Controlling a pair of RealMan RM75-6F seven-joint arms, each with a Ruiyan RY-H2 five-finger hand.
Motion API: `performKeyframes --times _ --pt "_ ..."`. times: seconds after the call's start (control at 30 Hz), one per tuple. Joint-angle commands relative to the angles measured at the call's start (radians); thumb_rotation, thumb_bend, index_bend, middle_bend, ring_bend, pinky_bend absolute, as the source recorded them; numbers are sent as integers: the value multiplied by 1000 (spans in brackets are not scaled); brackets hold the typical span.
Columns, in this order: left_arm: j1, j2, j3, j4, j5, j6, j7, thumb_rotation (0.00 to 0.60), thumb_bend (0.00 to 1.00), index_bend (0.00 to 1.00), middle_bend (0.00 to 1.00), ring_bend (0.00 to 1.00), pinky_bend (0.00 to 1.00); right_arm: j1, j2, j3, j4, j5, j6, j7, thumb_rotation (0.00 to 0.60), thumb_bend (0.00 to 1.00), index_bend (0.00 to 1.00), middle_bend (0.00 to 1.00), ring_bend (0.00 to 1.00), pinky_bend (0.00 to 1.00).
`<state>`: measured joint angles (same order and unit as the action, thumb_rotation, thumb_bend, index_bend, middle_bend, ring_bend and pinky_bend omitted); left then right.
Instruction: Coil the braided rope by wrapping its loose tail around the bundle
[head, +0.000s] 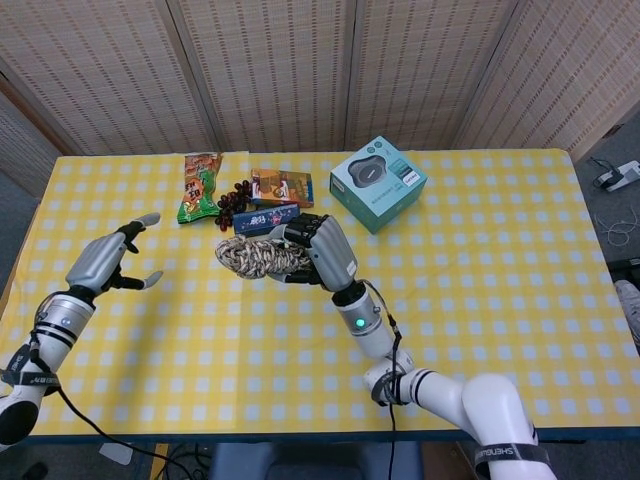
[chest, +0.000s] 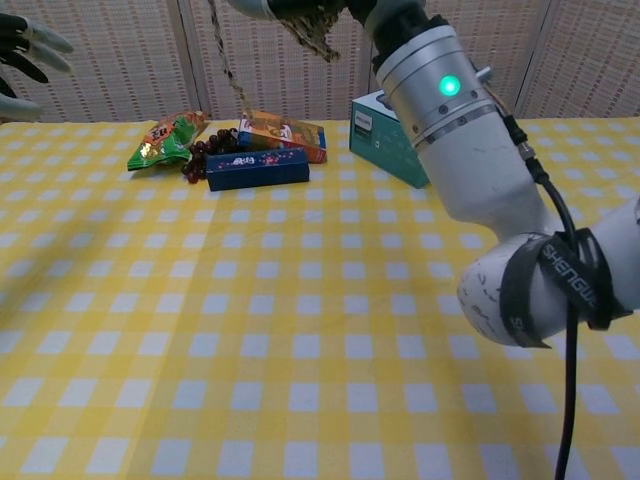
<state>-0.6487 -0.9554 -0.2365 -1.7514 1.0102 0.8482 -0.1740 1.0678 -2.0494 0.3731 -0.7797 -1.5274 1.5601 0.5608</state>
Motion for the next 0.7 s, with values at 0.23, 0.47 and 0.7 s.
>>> performKeyframes --times 0.23,0.47,0.7 --pt "115 -29 44 49 48 223 105 600 303 23 127 143 281 -96 134 -62 -127 -21 -3 -71 600 261 946 746 687 700" --pt "184 -63 78 119 98 337 170 600 303 54 127 143 263 -158 220 -101 -200 -34 -11 -106 600 262 946 746 688 700" --pt "259 -114 117 186 140 448 243 600 303 75 127 143 234 -216 314 -133 -303 -50 -11 -149 600 265 946 747 688 700"
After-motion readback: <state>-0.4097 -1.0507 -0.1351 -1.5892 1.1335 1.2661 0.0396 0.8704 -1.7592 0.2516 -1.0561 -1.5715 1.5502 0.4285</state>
